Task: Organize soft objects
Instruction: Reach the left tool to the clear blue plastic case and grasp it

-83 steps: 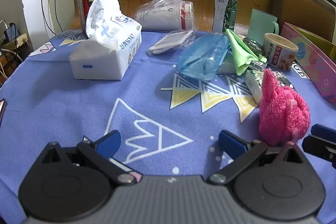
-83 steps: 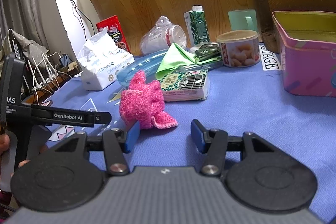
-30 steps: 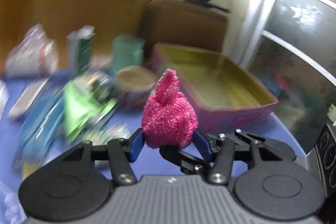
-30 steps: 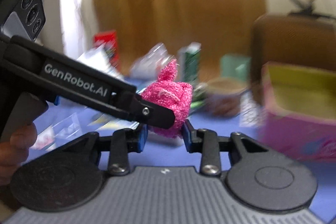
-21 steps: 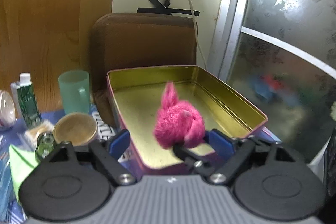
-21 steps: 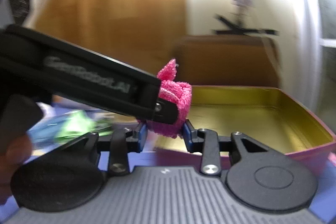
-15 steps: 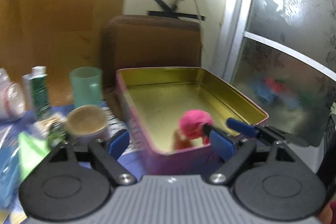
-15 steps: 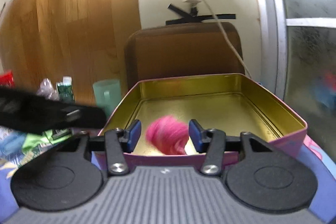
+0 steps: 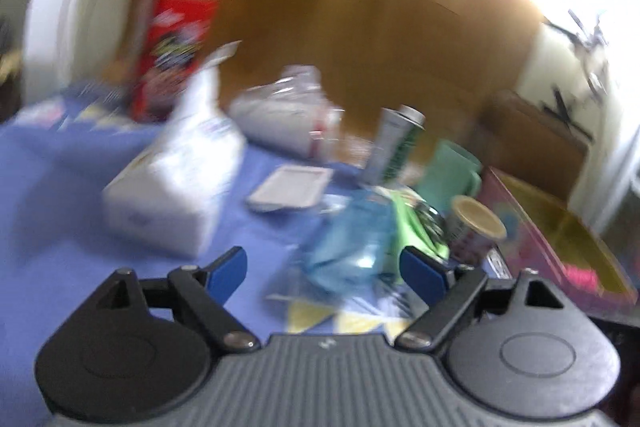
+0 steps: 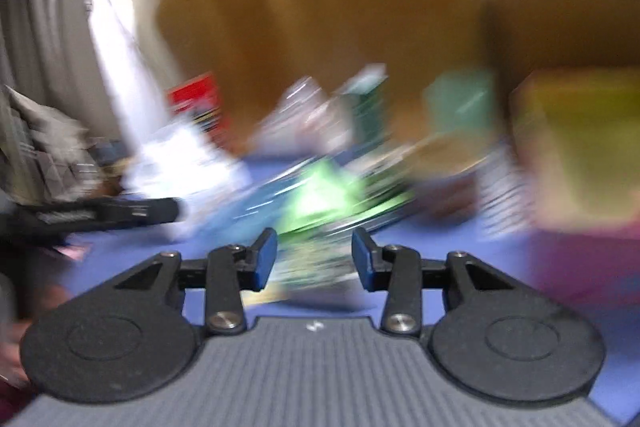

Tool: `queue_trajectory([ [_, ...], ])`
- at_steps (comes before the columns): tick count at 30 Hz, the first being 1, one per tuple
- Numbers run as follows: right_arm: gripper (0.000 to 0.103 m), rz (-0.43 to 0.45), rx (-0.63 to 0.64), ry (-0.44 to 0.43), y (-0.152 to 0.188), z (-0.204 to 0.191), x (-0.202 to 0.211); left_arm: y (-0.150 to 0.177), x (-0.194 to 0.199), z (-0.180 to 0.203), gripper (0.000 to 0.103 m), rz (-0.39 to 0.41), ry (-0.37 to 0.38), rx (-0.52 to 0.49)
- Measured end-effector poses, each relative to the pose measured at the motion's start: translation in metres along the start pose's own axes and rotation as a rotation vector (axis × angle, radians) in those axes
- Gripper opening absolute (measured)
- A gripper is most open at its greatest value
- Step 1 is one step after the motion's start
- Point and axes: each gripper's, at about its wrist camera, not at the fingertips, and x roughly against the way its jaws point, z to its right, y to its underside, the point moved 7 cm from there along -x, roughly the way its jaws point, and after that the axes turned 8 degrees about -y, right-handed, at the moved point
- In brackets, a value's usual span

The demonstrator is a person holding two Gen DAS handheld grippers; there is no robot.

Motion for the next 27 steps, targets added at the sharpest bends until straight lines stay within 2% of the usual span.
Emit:
queue_trajectory([
  [2, 0.049, -0.058, -0.116, -0.073, 0.003, -0.011, -0.033, -0.002, 0.004, -0.023, 0.086, 0.006, -0.005, 0.062],
  [3, 0.051, -0.075, -0.175, -0.090, 0.004, -0.013, -0.046, -0.003, 0.005, -0.029, 0.086, 0.011, -0.008, 0.074],
  [5, 0.062, -0.098, -0.271, -0.094, 0.006, -0.013, -0.065, -0.005, 0.008, -0.040, 0.086, 0.018, -0.008, 0.099],
  [10, 0.063, -0.104, -0.467, -0.106, 0.005, -0.007, -0.100, -0.001, 0.011, -0.056, 0.089, 0.016, 0.010, 0.131],
  [15, 0.062, -0.087, -0.521, -0.075, 0.000, -0.010, -0.117, 0.005, 0.008, -0.057, 0.089, 0.003, 0.028, 0.130],
  [16, 0.060, -0.092, -0.517, -0.069, 0.000, -0.011, -0.118, 0.006, 0.008, -0.056, 0.089, 0.004, 0.030, 0.124],
  [18, 0.041, -0.100, -0.502, -0.046, 0.000, -0.005, -0.116, 0.008, 0.008, -0.054, 0.091, 0.005, 0.028, 0.115],
  [19, 0.040, -0.104, -0.500, -0.047, 0.002, -0.002, -0.116, 0.008, 0.007, -0.053, 0.091, 0.005, 0.025, 0.113],
  [21, 0.032, -0.091, -0.493, -0.055, 0.005, 0.003, -0.109, 0.007, 0.005, -0.049, 0.091, 0.006, 0.029, 0.104],
  [23, 0.016, -0.088, -0.458, -0.050, 0.005, 0.005, -0.101, 0.001, 0.002, -0.041, 0.091, 0.009, 0.033, 0.081],
  [27, 0.019, -0.095, -0.375, 0.005, 0.010, 0.013, -0.083, -0.012, -0.017, -0.015, 0.100, 0.029, 0.043, -0.016],
])
